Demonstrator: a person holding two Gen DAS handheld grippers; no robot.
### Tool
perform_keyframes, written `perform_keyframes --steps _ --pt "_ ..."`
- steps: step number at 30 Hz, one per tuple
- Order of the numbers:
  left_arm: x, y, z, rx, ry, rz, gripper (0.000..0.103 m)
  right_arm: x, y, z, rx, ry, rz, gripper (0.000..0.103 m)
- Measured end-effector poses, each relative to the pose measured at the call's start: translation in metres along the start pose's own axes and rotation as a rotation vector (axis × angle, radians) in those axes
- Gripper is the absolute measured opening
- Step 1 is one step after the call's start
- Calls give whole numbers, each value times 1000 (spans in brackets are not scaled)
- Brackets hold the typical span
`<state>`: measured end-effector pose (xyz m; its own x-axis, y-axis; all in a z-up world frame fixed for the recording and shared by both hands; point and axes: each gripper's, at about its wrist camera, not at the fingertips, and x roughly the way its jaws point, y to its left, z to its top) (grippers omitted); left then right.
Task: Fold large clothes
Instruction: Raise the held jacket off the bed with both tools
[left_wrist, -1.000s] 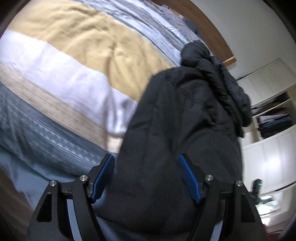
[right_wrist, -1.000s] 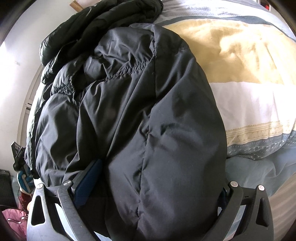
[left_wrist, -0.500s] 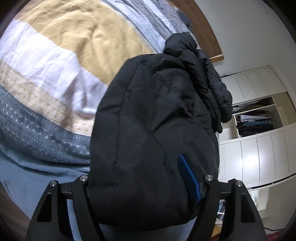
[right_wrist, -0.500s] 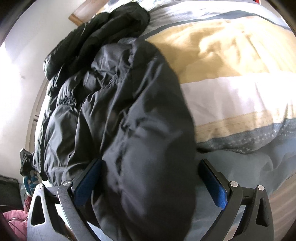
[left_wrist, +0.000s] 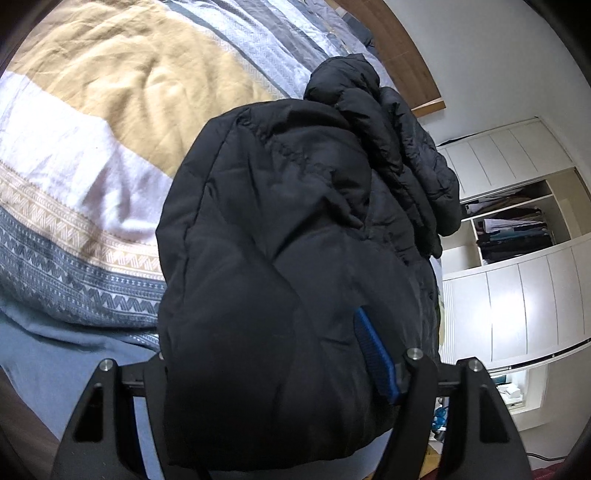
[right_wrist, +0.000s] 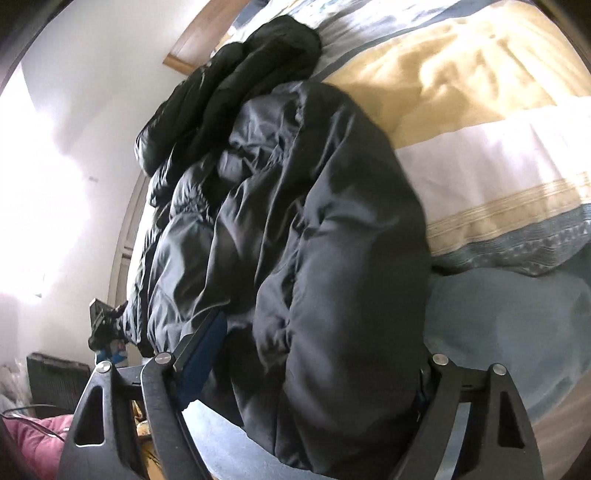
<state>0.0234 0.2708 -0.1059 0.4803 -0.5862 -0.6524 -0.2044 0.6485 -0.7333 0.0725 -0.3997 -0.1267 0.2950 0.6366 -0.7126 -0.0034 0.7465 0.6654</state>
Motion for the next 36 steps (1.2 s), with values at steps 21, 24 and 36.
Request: perform_keyframes --steps 21,24,36 --pt "-15 -44 -6 53 -48 -13 13 11 25 2 -40 -66 202 19" --pt "-30 -67 5 74 -84 -64 11 -4 42 16 -82 -133 223 16" --pt "-75 -176 102 139 -243 -253 11 -71 105 121 -216 -413 344 13"
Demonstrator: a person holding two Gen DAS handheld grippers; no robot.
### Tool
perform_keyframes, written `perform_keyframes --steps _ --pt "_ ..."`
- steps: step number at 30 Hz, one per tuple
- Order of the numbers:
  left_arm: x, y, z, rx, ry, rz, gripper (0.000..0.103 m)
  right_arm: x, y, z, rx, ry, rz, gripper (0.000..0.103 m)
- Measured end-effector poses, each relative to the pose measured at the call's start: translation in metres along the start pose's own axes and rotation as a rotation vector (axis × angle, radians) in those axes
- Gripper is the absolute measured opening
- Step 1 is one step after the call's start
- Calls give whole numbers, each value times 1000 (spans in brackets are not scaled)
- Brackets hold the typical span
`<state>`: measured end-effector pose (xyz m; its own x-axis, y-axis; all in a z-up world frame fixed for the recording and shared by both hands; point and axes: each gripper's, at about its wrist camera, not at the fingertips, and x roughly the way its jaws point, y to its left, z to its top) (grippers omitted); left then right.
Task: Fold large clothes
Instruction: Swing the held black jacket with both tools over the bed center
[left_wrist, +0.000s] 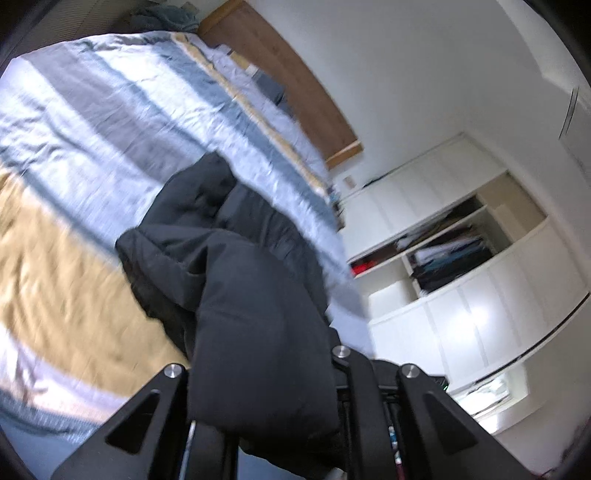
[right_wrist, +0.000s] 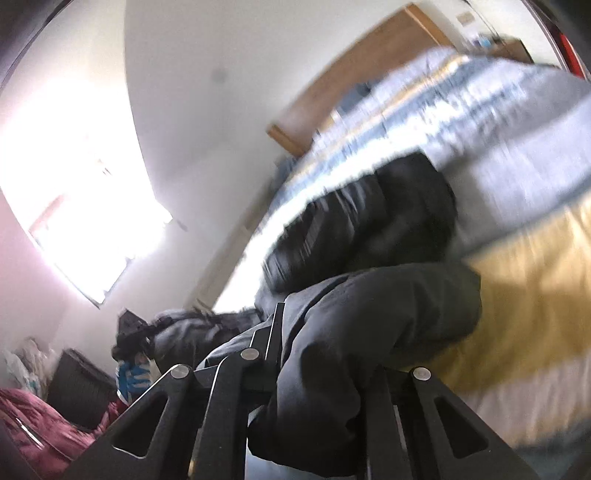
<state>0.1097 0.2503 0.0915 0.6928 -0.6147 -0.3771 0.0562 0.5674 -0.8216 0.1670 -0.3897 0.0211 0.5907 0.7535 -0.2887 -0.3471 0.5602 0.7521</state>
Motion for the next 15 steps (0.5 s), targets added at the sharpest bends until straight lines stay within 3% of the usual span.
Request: perform_keyframes --steps 4,8,11,15 --pt "13 2 50 -112 -71 -90 11 10 -7 49 39 -91 63 13" --pt "45 22 100 -296 -133 -142 11 39 -36 92 192 -182 119 13" --pt "87 28 142 -333 -160 -108 11 75 -60 126 305 -234 108 13" --pt "155 35 205 -288 -183 29 12 128 -88 177 333 -281 -29 13"
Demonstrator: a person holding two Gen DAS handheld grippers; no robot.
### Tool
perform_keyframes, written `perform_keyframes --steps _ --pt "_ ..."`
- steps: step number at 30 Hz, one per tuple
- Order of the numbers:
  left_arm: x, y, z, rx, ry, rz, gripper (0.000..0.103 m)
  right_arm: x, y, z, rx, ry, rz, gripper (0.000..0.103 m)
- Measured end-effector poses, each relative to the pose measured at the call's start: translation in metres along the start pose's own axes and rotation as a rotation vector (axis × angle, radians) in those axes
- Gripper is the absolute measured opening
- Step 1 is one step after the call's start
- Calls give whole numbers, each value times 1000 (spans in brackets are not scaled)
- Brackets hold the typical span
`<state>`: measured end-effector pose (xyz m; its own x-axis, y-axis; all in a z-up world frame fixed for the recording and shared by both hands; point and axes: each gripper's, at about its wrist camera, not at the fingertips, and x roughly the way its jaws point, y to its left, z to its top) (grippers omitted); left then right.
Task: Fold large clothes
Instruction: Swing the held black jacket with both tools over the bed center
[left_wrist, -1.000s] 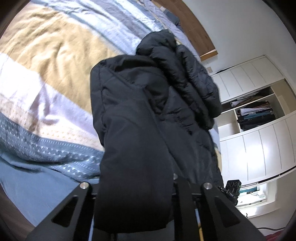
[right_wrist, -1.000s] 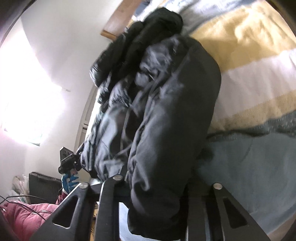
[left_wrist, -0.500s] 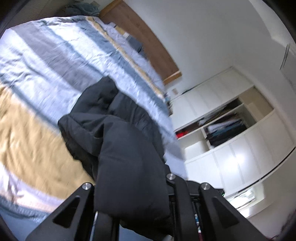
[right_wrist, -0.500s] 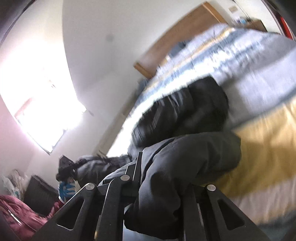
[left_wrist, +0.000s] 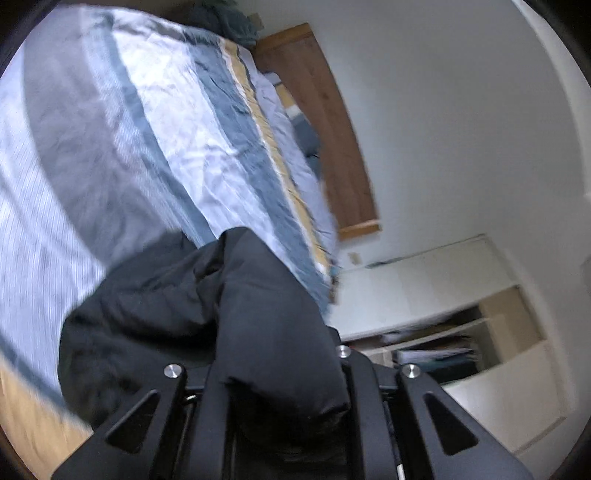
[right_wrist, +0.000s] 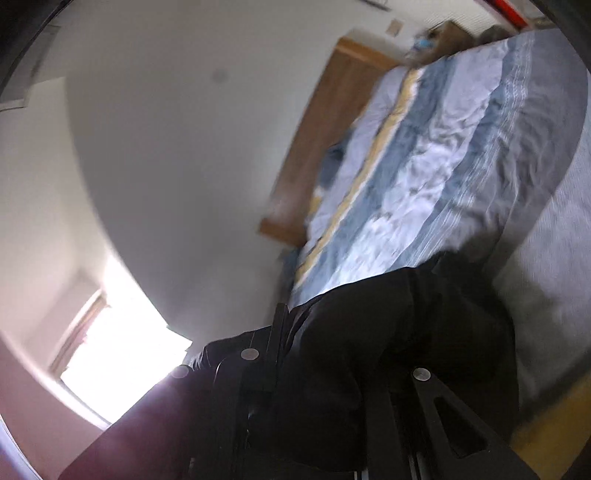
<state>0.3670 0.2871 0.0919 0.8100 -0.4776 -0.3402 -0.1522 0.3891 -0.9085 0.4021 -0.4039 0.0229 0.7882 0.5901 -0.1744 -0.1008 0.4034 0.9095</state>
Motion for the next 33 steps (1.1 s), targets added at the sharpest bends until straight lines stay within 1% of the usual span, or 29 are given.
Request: perform_keyframes --steps 1,3,6,7,9,12,14,16,19,20,22,23,24,25,26,27,28,29,30,31,32,33 --pt "16 1 8 10 -5 23 12 16 -3 8 -9 -8 -37 13" --pt "55 7 27 42 -12 96 12 48 -11 20 -36 -19 -132 13" --pt "113 22 48 103 -2 203 12 102 -27 37 -108 2 -284 13" --pt "133 29 55 132 7 245 12 119 -36 41 -110 13 -312 13" --pt "165 45 61 161 23 299 15 149 -56 48 -106 43 -369 12" --pt "206 80 62 173 69 353 15 184 -87 53 -109 93 -452 12" --pt "228 101 60 167 104 362 15 202 -105 51 -110 133 -479 11" --pt "244 120 57 124 127 343 15 217 -119 48 -104 161 -492 11" --pt "251 135 56 82 140 325 15 220 -130 47 -66 174 -472 11" --pt "250 136 57 68 147 319 15 217 -133 48 -45 170 -449 13" --pt "241 138 59 4 158 269 23 209 -136 52 4 161 -387 21" --pt "235 138 62 -48 164 217 33 205 -138 55 33 154 -359 30" --pt "227 140 66 -111 173 141 44 197 -139 57 75 140 -315 38" --pt "216 140 71 -161 166 69 49 188 -137 60 108 123 -276 60" --pt "206 136 74 -178 152 34 55 180 -133 61 125 108 -250 72" --pt "190 130 80 -187 119 -4 56 172 -126 64 127 94 -232 97" --pt "176 124 85 -188 92 -26 57 166 -118 67 108 83 -243 103" --pt "165 119 90 -189 67 -38 57 161 -108 70 77 71 -266 103" --pt "153 114 95 -182 45 -35 57 154 -97 75 43 61 -285 103" --pt "144 108 98 -163 29 -14 57 149 -90 77 24 54 -298 103" --pt "133 96 99 -109 17 42 57 145 -82 79 8 50 -312 103" --pt "129 86 99 -60 18 81 57 141 -72 79 -16 54 -325 103"
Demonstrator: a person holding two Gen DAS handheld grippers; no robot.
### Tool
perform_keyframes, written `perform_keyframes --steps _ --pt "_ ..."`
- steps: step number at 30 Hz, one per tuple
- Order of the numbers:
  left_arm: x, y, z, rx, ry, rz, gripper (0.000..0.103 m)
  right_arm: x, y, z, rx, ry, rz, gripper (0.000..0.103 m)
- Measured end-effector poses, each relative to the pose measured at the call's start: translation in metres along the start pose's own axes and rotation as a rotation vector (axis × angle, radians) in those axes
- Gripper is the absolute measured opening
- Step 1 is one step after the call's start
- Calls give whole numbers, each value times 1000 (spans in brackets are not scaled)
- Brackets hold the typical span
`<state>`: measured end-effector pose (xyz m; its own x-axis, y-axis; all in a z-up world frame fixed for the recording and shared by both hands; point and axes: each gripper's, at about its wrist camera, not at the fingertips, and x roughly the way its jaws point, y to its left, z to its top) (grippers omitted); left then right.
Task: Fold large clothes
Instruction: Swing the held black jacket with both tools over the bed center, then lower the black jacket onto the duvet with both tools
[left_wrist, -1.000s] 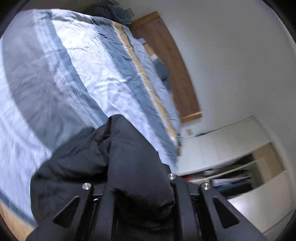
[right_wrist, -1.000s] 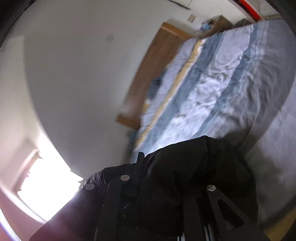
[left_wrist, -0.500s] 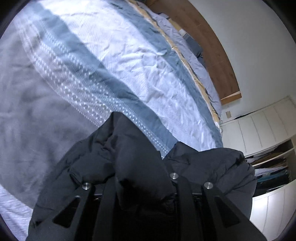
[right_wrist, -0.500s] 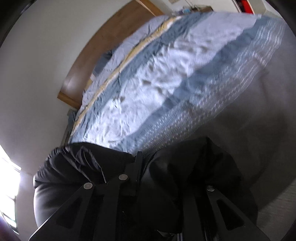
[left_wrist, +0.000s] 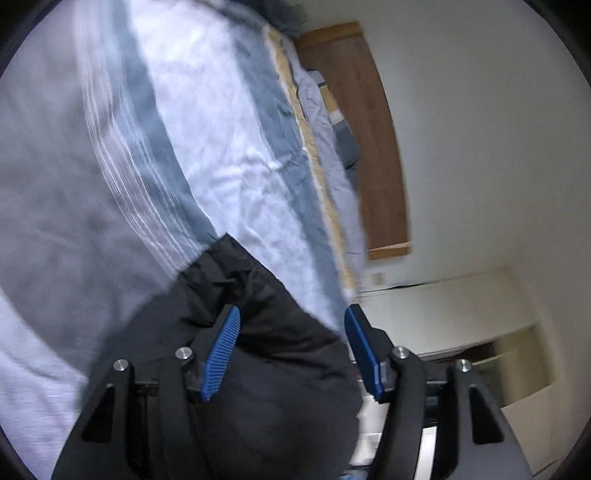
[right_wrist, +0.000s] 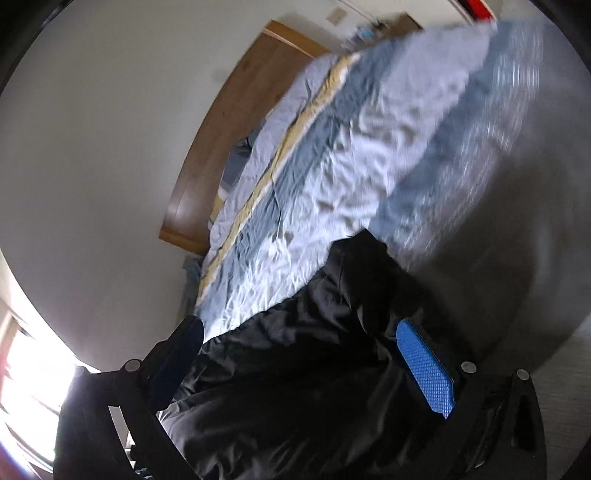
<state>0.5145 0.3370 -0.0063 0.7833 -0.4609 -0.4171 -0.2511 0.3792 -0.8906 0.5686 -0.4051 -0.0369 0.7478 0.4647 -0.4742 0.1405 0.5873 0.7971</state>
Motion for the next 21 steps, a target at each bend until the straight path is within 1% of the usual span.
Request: perform_keyframes --steps 2,4,7,11,13,15,17,18,19,21 --pt "-4 -24 -9 122 14 80 57 -8 26 -5 -90 9 -29 103" --pt "0 -50 -27 250 43 150 57 -5 49 -14 -178 31 -64 103" --pt "30 -87 -68 455 96 260 57 8 93 -43 -318 82 -76 102" --pt "80 -113 -115 612 153 293 57 44 150 -88 -525 147 -119 99" --pt "111 -126 -133 693 165 319 57 67 165 -107 -585 186 -126 99" --pt "140 -132 -145 749 193 352 57 95 173 -119 -632 230 -161 99" --pt "171 -131 -152 789 226 420 57 126 171 -129 -682 272 -232 99" --pt "188 -127 -153 797 236 465 58 135 168 -131 -692 285 -259 99" --pt "199 -124 -151 794 242 490 57 145 163 -130 -691 289 -283 99" --pt "224 -117 -141 763 257 516 58 162 157 -121 -673 292 -301 99"
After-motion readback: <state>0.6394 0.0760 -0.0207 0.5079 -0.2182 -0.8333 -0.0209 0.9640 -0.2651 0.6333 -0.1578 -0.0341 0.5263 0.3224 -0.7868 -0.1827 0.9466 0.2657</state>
